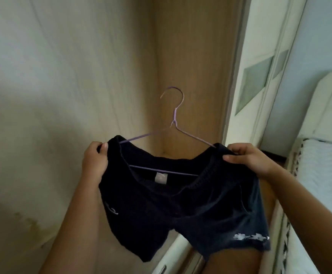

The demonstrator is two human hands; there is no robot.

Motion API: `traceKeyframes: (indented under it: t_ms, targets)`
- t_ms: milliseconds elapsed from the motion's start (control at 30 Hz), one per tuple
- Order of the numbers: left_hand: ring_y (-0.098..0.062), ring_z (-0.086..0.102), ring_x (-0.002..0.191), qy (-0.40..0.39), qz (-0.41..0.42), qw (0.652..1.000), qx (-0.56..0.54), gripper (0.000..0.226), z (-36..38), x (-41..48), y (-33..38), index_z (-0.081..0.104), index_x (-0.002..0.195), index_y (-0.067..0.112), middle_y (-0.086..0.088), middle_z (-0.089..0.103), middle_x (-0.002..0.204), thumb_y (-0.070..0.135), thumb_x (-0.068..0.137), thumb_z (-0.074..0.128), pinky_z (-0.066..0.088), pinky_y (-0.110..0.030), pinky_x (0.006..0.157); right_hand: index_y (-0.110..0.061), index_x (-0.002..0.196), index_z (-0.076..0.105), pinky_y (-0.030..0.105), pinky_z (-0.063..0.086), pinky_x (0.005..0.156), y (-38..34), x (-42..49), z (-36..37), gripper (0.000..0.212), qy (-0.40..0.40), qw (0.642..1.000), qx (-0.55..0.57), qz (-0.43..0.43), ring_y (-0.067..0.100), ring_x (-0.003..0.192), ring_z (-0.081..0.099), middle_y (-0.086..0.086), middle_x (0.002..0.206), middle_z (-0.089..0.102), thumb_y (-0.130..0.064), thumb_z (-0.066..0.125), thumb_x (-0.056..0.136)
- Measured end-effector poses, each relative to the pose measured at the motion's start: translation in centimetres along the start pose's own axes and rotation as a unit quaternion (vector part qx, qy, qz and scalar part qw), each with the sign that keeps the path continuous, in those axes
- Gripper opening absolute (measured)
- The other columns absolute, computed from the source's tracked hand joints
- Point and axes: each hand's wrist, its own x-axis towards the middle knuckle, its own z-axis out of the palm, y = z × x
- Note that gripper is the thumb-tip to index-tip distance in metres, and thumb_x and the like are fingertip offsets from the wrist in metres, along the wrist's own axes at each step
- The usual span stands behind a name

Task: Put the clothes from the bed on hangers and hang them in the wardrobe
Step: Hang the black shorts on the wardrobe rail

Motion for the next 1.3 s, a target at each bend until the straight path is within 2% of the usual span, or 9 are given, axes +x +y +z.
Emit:
traceKeyframes:
  t_ms: [67, 167, 333, 467, 700, 900, 1100, 1200, 1300]
  targets:
    - [-0.035, 0.054, 0.106, 0.027, -0.017, 0.999, 0.011, 0.032, -1.6, 1.2, 0.1, 0.054, 0.116, 0.002, -0.020, 0.058, 0.119, 0.024, 0.095, 0.044, 0.039, -0.036, 0.083, 0.000, 0.071, 0.058, 0.024, 0.046, 0.052, -1.9, 2.3, 1.1, 0.049, -0.033, 0.999, 0.037, -0.014, 0.018, 0.056, 0.057, 0.007, 0.062, 0.059, -0.037, 0.084, 0.051]
    - [-0.035, 0.053, 0.111, 0.076, -0.002, 0.996, 0.039, 0.036, -3.9, 1.7, 1.3, 0.055, 0.116, 0.004, -0.019, 0.057, 0.121, 0.027, 0.088, 0.056, 0.042, -0.036, 0.086, -0.009, 0.061, 0.059, 0.021, 0.047, 0.047, -4.9, 5.6, 4.1, 0.017, -0.071, 0.994, 0.082, -0.028, 0.014, 0.049, 0.058, 0.004, 0.058, 0.060, -0.014, 0.071, 0.072]
    - [-0.027, 0.048, 0.117, 0.129, 0.089, 0.983, 0.095, 0.038, -7.7, -1.5, 4.9, 0.054, 0.119, 0.008, -0.013, 0.051, 0.124, 0.026, 0.086, 0.059, 0.035, -0.027, 0.091, 0.006, 0.095, 0.062, 0.037, 0.049, 0.071, -10.2, 8.3, 11.0, 0.022, -0.116, 0.987, 0.104, -0.045, 0.029, 0.073, 0.060, 0.018, 0.081, 0.062, -0.013, 0.062, 0.085]
    - [-0.023, 0.051, 0.111, 0.189, 0.195, 0.951, 0.146, 0.032, -11.5, -5.2, 8.0, 0.057, 0.113, 0.012, -0.007, 0.055, 0.117, 0.030, 0.085, 0.057, 0.036, -0.028, 0.093, -0.005, 0.082, 0.060, 0.027, 0.050, 0.056, -15.2, 7.7, 15.3, 0.013, -0.145, 0.974, 0.139, -0.100, 0.020, 0.058, 0.061, 0.009, 0.070, 0.062, -0.015, 0.056, 0.089]
    - [-0.028, 0.057, 0.100, 0.295, 0.322, 0.854, 0.283, 0.031, -18.9, -11.8, 13.2, 0.060, 0.104, 0.011, -0.008, 0.061, 0.107, 0.028, 0.081, 0.047, 0.042, -0.034, 0.086, -0.012, 0.076, 0.059, 0.026, 0.050, 0.056, -21.1, 4.1, 19.7, 0.012, -0.166, 0.945, 0.198, -0.200, 0.017, 0.057, 0.064, 0.004, 0.065, 0.064, -0.009, 0.058, 0.087]
    - [-0.029, 0.055, 0.112, 0.392, 0.419, 0.726, 0.380, 0.020, -23.1, -15.7, 15.8, 0.065, 0.101, 0.008, -0.013, 0.065, 0.110, 0.016, 0.086, 0.054, 0.039, -0.037, 0.090, -0.008, 0.077, 0.059, 0.020, 0.049, 0.049, -24.5, 1.3, 22.1, 0.019, -0.166, 0.910, 0.296, -0.238, 0.010, 0.050, 0.061, -0.001, 0.058, 0.064, -0.017, 0.051, 0.092]
    - [-0.033, 0.039, 0.125, 0.473, 0.391, 0.684, 0.395, 0.024, -26.2, -17.5, 16.1, 0.059, 0.109, 0.011, -0.022, 0.054, 0.127, 0.015, 0.085, 0.056, 0.030, -0.039, 0.103, -0.008, 0.079, 0.056, 0.029, 0.050, 0.061, -28.6, -1.5, 24.8, 0.020, -0.186, 0.879, 0.353, -0.262, 0.021, 0.066, 0.059, 0.008, 0.072, 0.062, -0.014, 0.045, 0.095]
    - [-0.034, 0.028, 0.131, 0.495, 0.350, 0.694, 0.388, 0.035, -27.8, -17.8, 16.1, 0.051, 0.119, 0.015, -0.025, 0.041, 0.138, 0.018, 0.084, 0.057, 0.017, -0.031, 0.111, -0.010, 0.077, 0.055, 0.032, 0.048, 0.065, -30.9, -2.4, 26.1, 0.020, -0.192, 0.870, 0.355, -0.283, 0.022, 0.071, 0.058, 0.008, 0.074, 0.059, -0.014, 0.045, 0.094]
    - [-0.041, 0.027, 0.133, 0.504, 0.321, 0.712, 0.369, 0.038, -28.7, -18.1, 16.2, 0.053, 0.122, 0.013, -0.028, 0.031, 0.143, 0.019, 0.085, 0.057, 0.023, -0.043, 0.110, -0.010, 0.075, 0.052, 0.034, 0.044, 0.066, -33.3, -2.5, 27.8, 0.019, -0.197, 0.873, 0.328, -0.304, 0.024, 0.073, 0.054, 0.009, 0.074, 0.056, -0.014, 0.045, 0.093]
